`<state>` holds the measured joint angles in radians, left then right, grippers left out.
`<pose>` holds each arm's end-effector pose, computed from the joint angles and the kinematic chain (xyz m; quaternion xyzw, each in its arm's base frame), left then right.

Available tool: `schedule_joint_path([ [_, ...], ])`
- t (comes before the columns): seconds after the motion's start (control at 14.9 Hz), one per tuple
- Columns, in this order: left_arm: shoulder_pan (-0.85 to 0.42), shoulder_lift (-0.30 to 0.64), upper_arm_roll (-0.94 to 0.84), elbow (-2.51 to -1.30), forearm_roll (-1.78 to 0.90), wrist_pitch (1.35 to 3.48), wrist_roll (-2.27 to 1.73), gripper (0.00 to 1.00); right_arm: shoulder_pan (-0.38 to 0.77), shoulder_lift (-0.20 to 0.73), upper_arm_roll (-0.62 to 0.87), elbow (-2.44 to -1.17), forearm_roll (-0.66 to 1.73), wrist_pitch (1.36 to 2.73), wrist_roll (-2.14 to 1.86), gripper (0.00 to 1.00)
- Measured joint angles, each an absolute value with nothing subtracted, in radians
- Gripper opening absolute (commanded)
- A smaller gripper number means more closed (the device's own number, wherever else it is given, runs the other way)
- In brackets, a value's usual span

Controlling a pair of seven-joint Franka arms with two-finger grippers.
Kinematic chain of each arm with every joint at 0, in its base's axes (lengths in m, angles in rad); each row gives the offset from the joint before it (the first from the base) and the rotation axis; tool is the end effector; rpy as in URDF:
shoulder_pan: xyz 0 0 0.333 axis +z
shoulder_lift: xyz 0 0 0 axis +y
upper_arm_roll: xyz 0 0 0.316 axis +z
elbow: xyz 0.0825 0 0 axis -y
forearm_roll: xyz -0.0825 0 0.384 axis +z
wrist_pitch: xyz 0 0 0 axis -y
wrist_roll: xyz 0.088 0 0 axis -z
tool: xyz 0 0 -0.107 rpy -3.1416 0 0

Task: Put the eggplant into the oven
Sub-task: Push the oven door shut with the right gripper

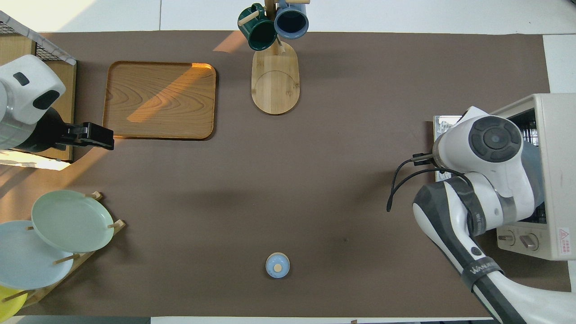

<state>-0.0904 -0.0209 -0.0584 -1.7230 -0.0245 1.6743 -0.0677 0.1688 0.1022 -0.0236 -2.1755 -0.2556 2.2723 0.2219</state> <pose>0.5459 -0.0845 0.5728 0.9991 -0.0391 -0.0151 0.0100 0.5430 0.0731 0.3454 0.9942 0.0445 0.0152 0.0972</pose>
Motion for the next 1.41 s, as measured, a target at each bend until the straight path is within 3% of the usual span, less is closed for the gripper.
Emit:
schedule_joint_path([
  [0.27,-0.09,-0.021,-0.059,-1.723,-0.024,1.674,-0.068,1.0,0.171,0.183,-0.027,-2.169,-0.248,2.29,0.267,0.0],
  [0.94,-0.089,-0.021,-0.059,-1.723,-0.025,1.674,-0.068,1.0,0.175,0.186,-0.018,-2.154,-0.407,2.156,0.267,0.0],
  [1.41,-0.089,-0.022,-0.059,-1.723,-0.025,1.674,-0.068,1.0,0.16,0.16,-0.007,-1.959,-0.426,1.839,0.094,0.0],
])
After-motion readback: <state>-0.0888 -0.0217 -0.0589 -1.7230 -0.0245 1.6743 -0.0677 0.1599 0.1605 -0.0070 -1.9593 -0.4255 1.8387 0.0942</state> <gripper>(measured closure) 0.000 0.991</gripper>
